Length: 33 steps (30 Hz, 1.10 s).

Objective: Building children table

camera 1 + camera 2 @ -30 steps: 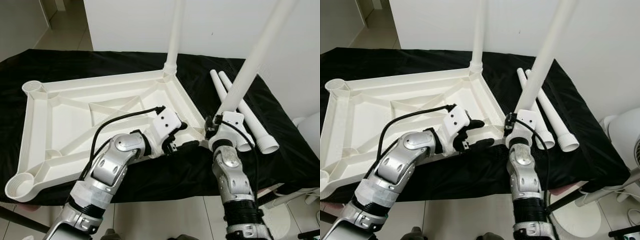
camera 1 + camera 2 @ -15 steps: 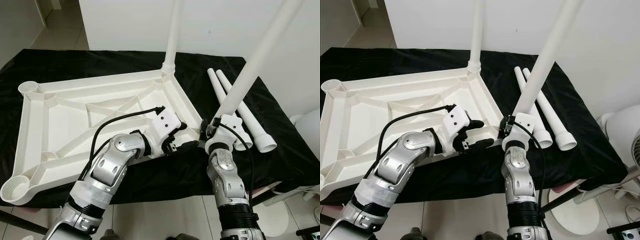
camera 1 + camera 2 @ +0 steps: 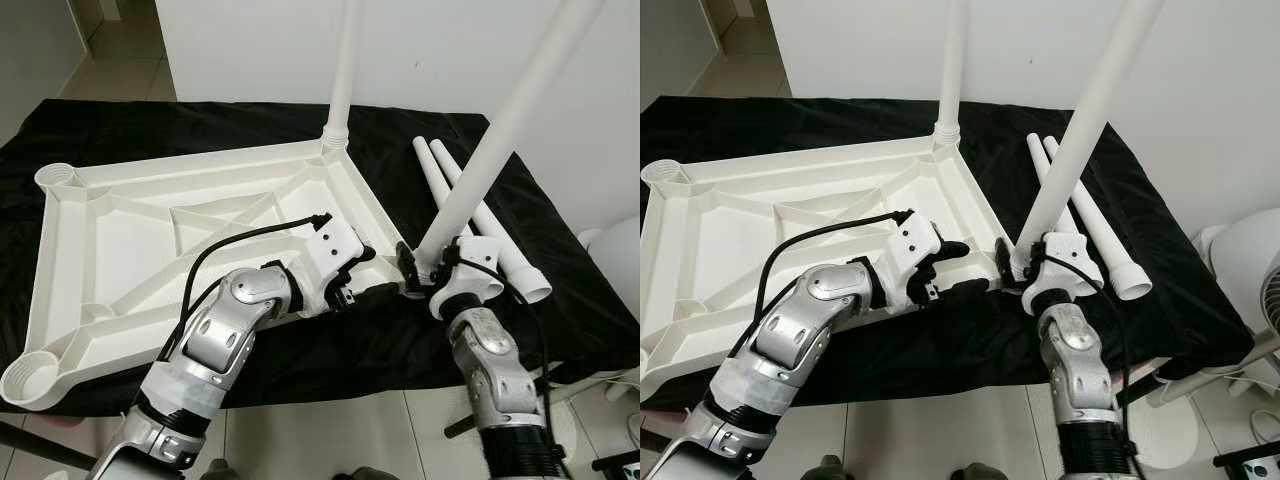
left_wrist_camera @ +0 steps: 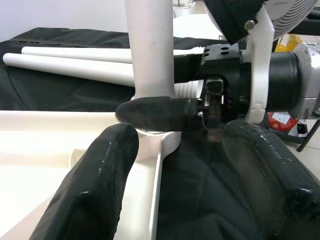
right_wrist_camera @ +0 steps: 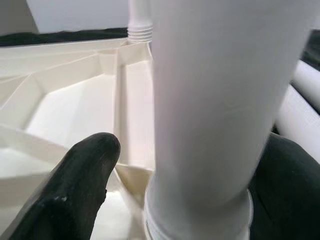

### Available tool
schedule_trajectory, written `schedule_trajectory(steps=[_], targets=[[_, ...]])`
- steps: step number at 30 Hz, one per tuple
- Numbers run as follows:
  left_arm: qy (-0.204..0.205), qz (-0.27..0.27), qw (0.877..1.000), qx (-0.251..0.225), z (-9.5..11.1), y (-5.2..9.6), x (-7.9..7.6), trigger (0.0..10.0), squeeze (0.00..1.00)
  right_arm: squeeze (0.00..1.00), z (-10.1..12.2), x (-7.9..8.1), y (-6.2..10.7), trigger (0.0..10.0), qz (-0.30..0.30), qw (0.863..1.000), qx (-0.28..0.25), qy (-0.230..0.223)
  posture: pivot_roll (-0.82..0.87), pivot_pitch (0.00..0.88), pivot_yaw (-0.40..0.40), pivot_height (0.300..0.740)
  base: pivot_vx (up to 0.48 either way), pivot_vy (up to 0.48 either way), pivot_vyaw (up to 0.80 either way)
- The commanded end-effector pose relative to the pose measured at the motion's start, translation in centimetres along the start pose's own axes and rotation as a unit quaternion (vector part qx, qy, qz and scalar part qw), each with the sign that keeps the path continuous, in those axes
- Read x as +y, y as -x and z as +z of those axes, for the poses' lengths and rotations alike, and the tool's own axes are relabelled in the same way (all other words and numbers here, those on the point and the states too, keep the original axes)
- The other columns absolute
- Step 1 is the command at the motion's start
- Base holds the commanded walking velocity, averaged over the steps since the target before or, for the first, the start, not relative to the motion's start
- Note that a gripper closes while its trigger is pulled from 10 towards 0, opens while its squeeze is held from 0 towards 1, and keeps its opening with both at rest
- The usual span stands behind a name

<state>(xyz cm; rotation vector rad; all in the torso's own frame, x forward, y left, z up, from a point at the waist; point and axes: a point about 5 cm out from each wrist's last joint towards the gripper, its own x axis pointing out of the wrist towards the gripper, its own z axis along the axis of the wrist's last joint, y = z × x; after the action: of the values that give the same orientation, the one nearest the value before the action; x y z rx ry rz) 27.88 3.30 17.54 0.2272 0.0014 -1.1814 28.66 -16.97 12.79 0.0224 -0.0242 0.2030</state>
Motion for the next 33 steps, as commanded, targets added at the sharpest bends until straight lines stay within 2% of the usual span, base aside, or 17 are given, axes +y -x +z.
schedule_trajectory(steps=[1,6,8,10,12,18,19,20,21,22,23,33], targets=[[-0.003,0.01,1.0,-0.002,0.2,-0.1,-0.1,10.0,0.0,0.0,-0.3,-0.4,0.3,10.0,0.04,0.999,0.008,0.024,0.05,0.0,-0.067,0.74,0.0,0.0,0.0],[-0.003,0.009,1.0,-0.003,0.3,-0.2,-0.1,10.0,0.0,0.0,-0.3,-1.0,-0.2,10.0,0.086,0.995,0.012,0.05,0.04,0.0,-0.058,0.74,0.0,0.0,0.0],[-0.004,0.008,1.0,-0.003,0.4,-0.3,0.0,10.0,0.0,0.0,-0.1,-1.3,-0.9,10.0,0.118,0.991,0.015,0.061,0.04,0.0,-0.054,0.74,0.0,0.0,0.0],[-0.004,0.008,1.0,-0.003,0.4,-0.3,0.0,10.0,0.0,0.0,-0.1,-1.3,-0.9,10.0,0.118,0.991,0.015,0.061,0.04,0.0,-0.054,0.74,0.0,0.0,0.0],[-0.005,0.01,1.0,-0.005,0.5,-0.4,0.1,10.0,0.0,0.0,0.0,-1.7,-1.9,10.0,0.14,0.987,0.021,0.071,0.05,0.0,-0.057,0.74,0.0,0.0,0.0],[-0.006,0.012,1.0,-0.007,0.7,-0.4,0.2,10.0,0.0,0.0,-0.2,-1.9,-2.4,10.0,0.155,0.985,0.032,0.071,0.05,0.0,-0.059,0.74,0.0,0.0,0.0],[-0.006,0.014,1.0,-0.007,0.7,-0.4,0.3,10.0,0.0,0.0,-0.4,-1.9,-2.6,9.8,0.163,0.983,0.04,0.068,0.05,0.0,-0.064,0.74,0.0,0.0,0.0],[-0.006,0.015,1.0,-0.008,0.7,-0.4,0.3,10.0,0.0,0.0,-0.6,-1.8,-2.7,8.4,0.17,0.982,0.045,0.066,0.05,0.0,-0.064,0.74,0.0,0.0,0.0],[-0.006,0.015,1.0,-0.008,0.7,-0.4,0.3,10.0,0.0,0.0,-0.6,-1.8,-2.7,8.4,0.17,0.982,0.045,0.066,0.05,0.0,-0.064,0.74,0.0,0.0,0.0],[-0.006,0.016,1.0,-0.008,0.7,-0.4,0.3,10.0,0.0,0.0,-0.9,-1.8,-2.8,2.1,0.178,0.981,0.052,0.064,0.06,0.0,-0.066,0.74,0.0,0.0,0.0],[-0.006,0.018,1.0,-0.008,0.7,-0.4,0.3,10.0,0.0,0.0,-1.2,-1.8,-2.8,0.0,0.184,0.979,0.058,0.059,0.06,0.0,-0.068,0.74,0.0,0.0,0.0],[-0.005,0.021,1.0,-0.008,0.7,-0.3,0.3,10.0,0.0,0.0,-2.1,-2.1,-2.6,0.0,0.181,0.98,0.066,0.045,0.06,0.0,-0.069,0.74,0.0,0.0,0.0]])
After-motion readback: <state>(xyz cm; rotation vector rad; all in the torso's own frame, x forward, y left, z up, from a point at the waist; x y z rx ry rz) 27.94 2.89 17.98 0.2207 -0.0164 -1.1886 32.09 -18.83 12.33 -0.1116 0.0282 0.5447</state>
